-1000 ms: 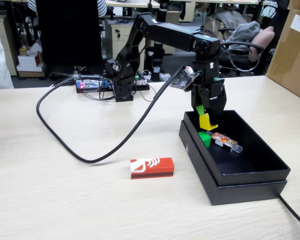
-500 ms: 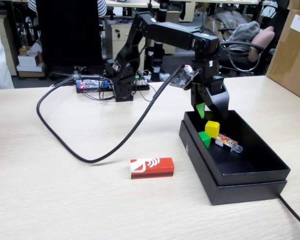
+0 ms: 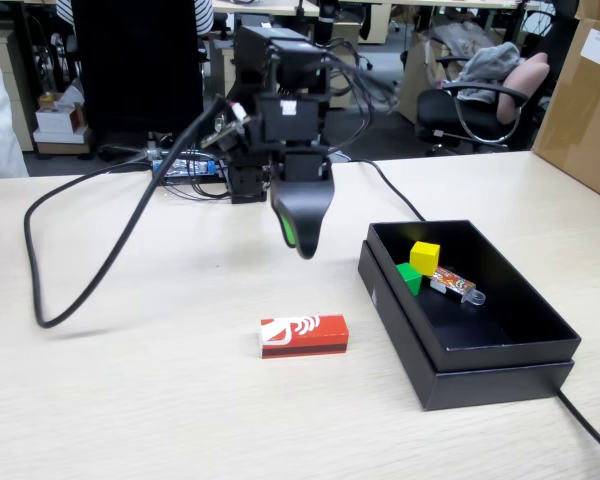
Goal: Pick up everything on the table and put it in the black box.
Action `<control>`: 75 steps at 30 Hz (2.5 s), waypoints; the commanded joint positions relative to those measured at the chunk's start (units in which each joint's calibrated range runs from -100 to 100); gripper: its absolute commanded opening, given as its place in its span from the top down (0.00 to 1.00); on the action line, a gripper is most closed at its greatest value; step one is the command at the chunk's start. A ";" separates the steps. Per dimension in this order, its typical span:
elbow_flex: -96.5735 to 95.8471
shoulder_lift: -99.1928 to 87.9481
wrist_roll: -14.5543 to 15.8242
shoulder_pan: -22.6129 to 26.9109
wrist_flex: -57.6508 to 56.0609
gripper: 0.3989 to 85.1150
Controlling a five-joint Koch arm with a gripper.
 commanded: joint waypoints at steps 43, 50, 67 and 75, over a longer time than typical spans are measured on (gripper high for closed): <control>13.78 27.53 -1.76 -1.22 2.82 0.97; 1.82 2.06 0.15 2.20 -2.80 0.97; 8.71 -13.09 2.78 12.84 -1.16 0.97; 19.95 3.32 3.17 14.36 -1.07 0.97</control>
